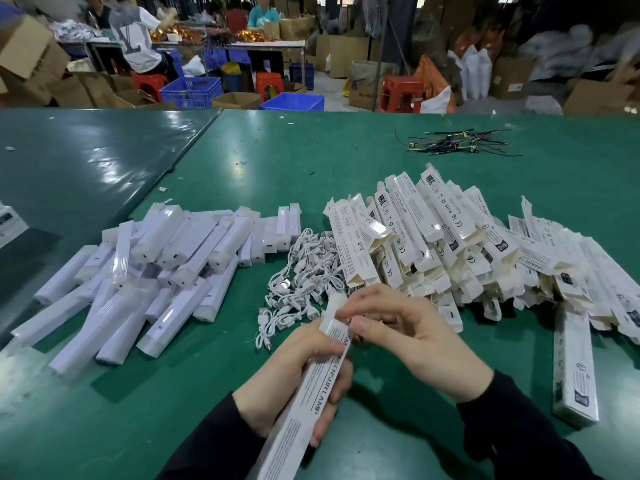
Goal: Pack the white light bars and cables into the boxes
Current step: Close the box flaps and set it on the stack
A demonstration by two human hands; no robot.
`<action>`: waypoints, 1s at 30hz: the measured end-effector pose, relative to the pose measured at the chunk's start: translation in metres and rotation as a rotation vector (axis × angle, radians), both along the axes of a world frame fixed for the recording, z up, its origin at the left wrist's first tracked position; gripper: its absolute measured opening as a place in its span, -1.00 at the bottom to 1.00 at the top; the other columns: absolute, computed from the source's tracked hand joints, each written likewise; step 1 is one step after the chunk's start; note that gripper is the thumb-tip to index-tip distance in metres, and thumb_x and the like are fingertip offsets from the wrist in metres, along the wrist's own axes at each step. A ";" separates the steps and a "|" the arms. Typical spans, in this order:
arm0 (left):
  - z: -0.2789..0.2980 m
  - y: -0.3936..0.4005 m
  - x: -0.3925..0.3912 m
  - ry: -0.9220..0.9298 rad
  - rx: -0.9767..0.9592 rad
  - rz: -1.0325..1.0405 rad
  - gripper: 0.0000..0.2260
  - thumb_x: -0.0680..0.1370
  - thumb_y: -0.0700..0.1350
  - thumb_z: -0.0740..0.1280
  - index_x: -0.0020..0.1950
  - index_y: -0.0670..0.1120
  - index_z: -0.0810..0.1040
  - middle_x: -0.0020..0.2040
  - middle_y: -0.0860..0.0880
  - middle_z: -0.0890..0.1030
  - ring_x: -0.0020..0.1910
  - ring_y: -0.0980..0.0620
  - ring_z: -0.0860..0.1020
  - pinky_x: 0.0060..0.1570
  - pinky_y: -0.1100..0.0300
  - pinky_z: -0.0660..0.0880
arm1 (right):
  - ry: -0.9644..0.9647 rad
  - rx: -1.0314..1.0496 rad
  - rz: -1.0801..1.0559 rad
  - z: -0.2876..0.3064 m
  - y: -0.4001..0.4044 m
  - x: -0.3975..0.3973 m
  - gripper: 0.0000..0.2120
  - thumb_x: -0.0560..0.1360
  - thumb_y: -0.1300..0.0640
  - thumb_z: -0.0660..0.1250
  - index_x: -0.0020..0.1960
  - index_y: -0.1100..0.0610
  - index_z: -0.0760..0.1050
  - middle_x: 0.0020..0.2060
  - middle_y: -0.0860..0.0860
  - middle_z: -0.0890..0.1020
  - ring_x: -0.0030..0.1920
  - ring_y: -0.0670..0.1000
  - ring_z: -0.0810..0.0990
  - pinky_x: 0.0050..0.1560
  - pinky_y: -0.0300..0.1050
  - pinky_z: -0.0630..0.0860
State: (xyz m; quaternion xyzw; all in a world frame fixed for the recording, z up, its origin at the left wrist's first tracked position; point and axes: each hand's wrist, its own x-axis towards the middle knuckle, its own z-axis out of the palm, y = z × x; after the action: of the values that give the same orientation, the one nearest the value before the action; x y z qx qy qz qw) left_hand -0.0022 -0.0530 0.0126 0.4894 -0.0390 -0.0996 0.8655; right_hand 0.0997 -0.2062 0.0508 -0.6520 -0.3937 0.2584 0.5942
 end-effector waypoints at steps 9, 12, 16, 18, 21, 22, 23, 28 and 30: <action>0.009 -0.006 -0.008 0.156 0.027 0.196 -0.58 0.58 0.25 0.22 0.13 -0.10 0.47 -0.42 -0.11 0.49 -0.63 0.01 0.48 -0.61 0.26 0.45 | 0.250 0.113 -0.088 -0.008 0.009 -0.009 -0.77 0.37 0.18 0.55 0.00 0.18 0.63 -0.07 0.05 0.66 -0.15 -0.07 0.61 -0.09 -0.24 0.52; 0.012 -0.002 -0.007 0.250 -0.064 0.180 -0.57 0.54 0.27 0.20 -0.04 -0.11 0.46 -0.39 -0.07 0.44 -0.60 0.05 0.39 -0.56 0.23 0.44 | 0.234 0.162 -0.243 -0.009 0.012 -0.008 -0.75 0.22 0.10 0.55 -0.12 0.12 0.67 -0.11 0.02 0.67 -0.16 -0.02 0.63 -0.09 -0.17 0.57; 0.013 -0.003 -0.007 0.290 -0.220 0.042 -0.53 0.52 0.28 0.22 -0.17 -0.13 0.55 -0.46 -0.08 0.40 -0.62 0.05 0.37 -0.60 0.28 0.35 | -0.074 0.061 -0.163 -0.014 0.014 -0.019 -0.90 0.39 0.01 0.51 -0.09 -0.08 0.69 0.01 -0.10 0.55 0.02 -0.06 0.58 0.06 -0.12 0.50; 0.015 -0.004 -0.008 0.314 -0.294 -0.008 -0.54 0.50 0.25 0.22 -0.18 -0.17 0.51 -0.48 -0.11 0.40 -0.61 0.03 0.37 -0.61 0.30 0.33 | -0.151 -0.012 -0.093 -0.017 0.015 -0.021 -0.84 0.41 -0.09 0.40 -0.04 -0.10 0.66 0.02 -0.08 0.51 0.03 -0.08 0.55 0.08 -0.21 0.47; 0.018 -0.004 -0.008 0.324 -0.275 -0.002 -0.60 0.46 0.18 0.23 -0.20 -0.17 0.50 -0.50 -0.10 0.35 -0.59 0.01 0.32 -0.60 0.31 0.31 | -0.034 0.050 -0.173 -0.017 0.017 -0.022 -0.81 0.41 0.00 0.44 -0.02 0.04 0.61 -0.09 -0.02 0.59 -0.16 0.01 0.57 -0.07 -0.20 0.49; 0.019 -0.004 -0.008 0.330 -0.263 0.014 -0.62 0.45 0.15 0.22 -0.19 -0.19 0.50 -0.51 -0.10 0.32 -0.58 0.01 0.29 -0.60 0.31 0.31 | 0.056 0.091 -0.226 -0.016 0.018 -0.021 -0.79 0.41 0.04 0.47 0.00 0.08 0.57 -0.14 -0.01 0.63 -0.23 -0.02 0.57 -0.13 -0.22 0.49; 0.020 -0.003 -0.009 0.340 -0.260 0.028 -0.63 0.44 0.13 0.20 -0.19 -0.20 0.49 -0.51 -0.09 0.30 -0.58 0.01 0.27 -0.59 0.31 0.31 | 0.155 0.118 -0.262 -0.014 0.019 -0.020 -0.75 0.42 0.02 0.50 0.02 0.09 0.56 -0.14 -0.02 0.66 -0.23 -0.06 0.58 -0.14 -0.23 0.50; 0.021 -0.005 -0.010 0.432 -0.233 0.014 -0.66 0.40 0.07 0.15 -0.24 -0.21 0.45 -0.48 -0.09 0.26 -0.55 0.01 0.26 -0.55 0.33 0.30 | 0.335 0.069 -0.205 -0.006 0.021 -0.025 -0.73 0.42 -0.08 0.31 -0.11 0.02 0.73 -0.13 0.05 0.74 -0.12 -0.11 0.65 -0.08 -0.34 0.54; 0.020 -0.007 -0.011 0.464 -0.202 0.002 -0.67 0.35 0.10 0.21 -0.23 -0.19 0.47 -0.43 -0.08 0.29 -0.52 0.01 0.27 -0.54 0.32 0.27 | 0.333 0.060 -0.188 -0.006 0.022 -0.029 -0.82 0.48 0.08 0.34 -0.11 0.02 0.74 -0.17 0.17 0.71 -0.22 -0.05 0.60 -0.21 -0.38 0.52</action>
State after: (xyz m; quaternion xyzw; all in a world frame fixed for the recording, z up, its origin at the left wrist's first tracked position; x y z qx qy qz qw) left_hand -0.0134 -0.0604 0.0322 0.3646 0.1514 -0.2037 0.8959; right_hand 0.0707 -0.1839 0.0444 -0.6163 -0.2350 0.2942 0.6917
